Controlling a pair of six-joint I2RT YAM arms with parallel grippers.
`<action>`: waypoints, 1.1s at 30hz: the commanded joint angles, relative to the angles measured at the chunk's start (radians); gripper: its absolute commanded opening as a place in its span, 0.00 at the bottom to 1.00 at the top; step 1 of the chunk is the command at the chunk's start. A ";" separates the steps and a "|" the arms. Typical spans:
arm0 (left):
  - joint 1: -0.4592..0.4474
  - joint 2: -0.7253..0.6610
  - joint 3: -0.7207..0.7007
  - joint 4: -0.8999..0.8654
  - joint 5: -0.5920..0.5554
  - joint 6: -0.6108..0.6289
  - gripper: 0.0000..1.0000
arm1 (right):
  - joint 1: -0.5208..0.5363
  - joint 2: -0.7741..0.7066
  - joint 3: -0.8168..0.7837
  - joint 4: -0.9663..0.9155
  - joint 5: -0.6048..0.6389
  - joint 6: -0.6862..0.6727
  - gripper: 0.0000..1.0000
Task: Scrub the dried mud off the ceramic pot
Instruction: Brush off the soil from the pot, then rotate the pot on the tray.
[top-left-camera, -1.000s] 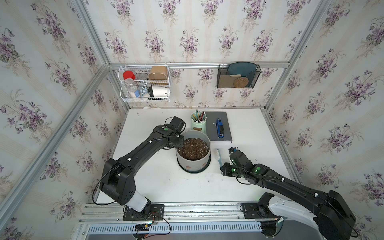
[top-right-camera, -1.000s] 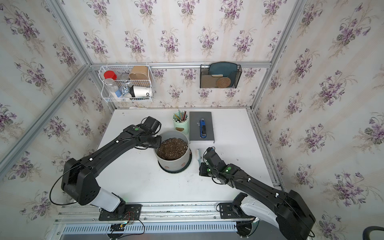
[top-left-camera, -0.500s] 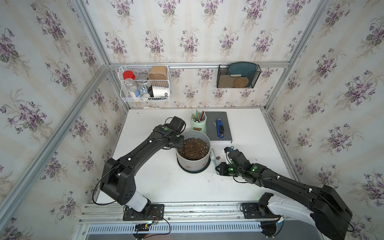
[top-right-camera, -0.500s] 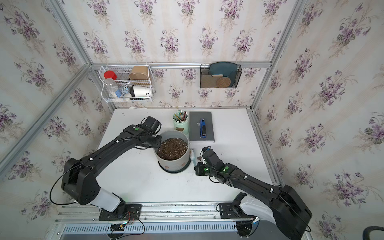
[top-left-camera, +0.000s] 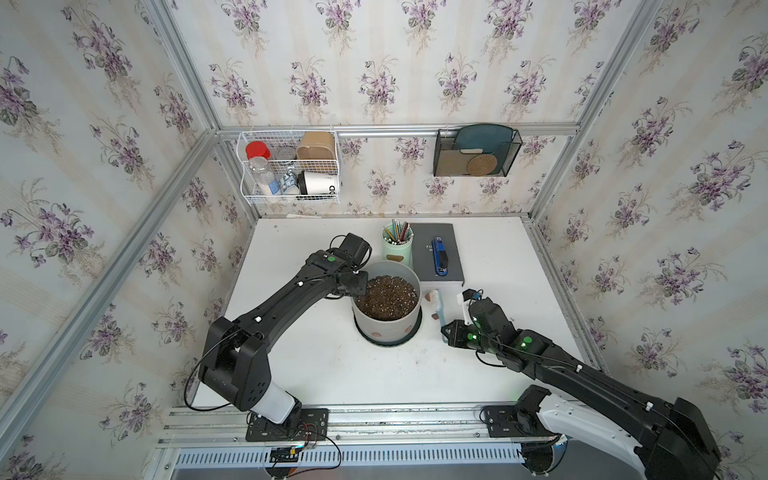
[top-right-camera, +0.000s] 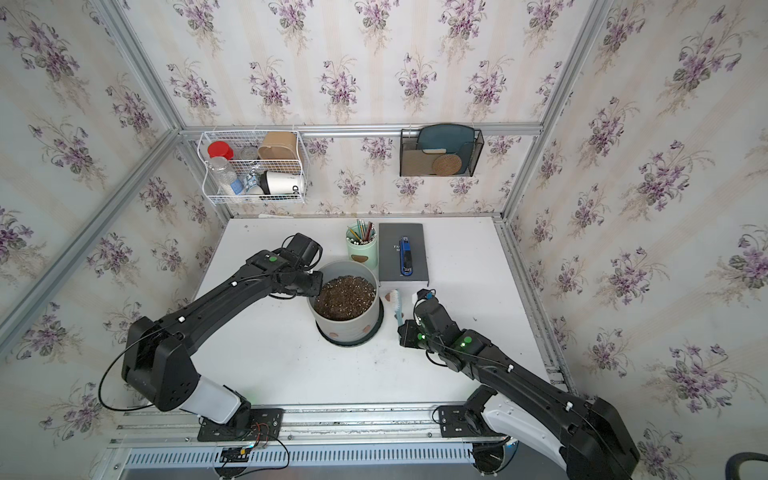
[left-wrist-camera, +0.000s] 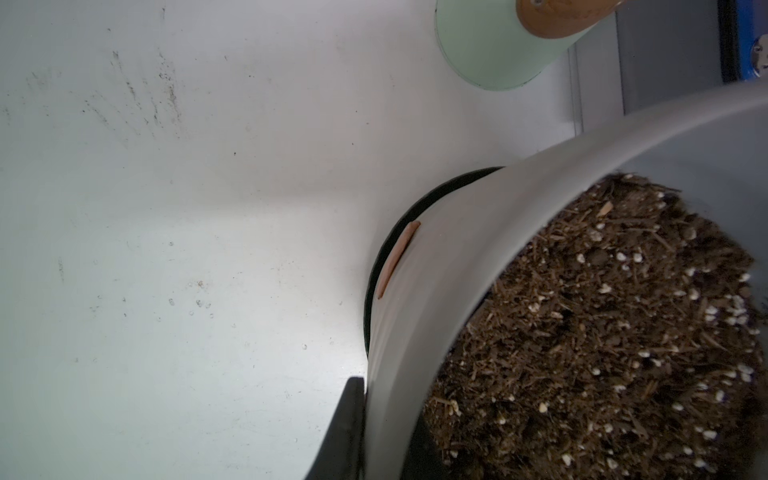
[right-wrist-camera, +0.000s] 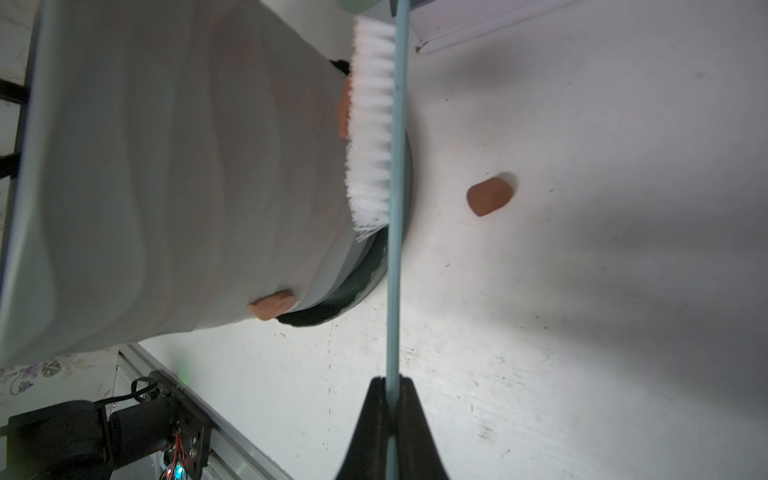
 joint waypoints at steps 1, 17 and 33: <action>0.000 -0.003 -0.010 -0.041 0.004 0.012 0.00 | -0.011 -0.013 0.030 -0.099 0.098 -0.015 0.00; 0.000 -0.045 -0.059 -0.045 0.004 -0.024 0.00 | -0.104 0.312 0.065 -0.301 0.293 0.037 0.00; 0.000 -0.020 0.056 -0.068 -0.007 -0.019 0.32 | 0.049 0.129 0.222 -0.353 0.316 0.009 0.00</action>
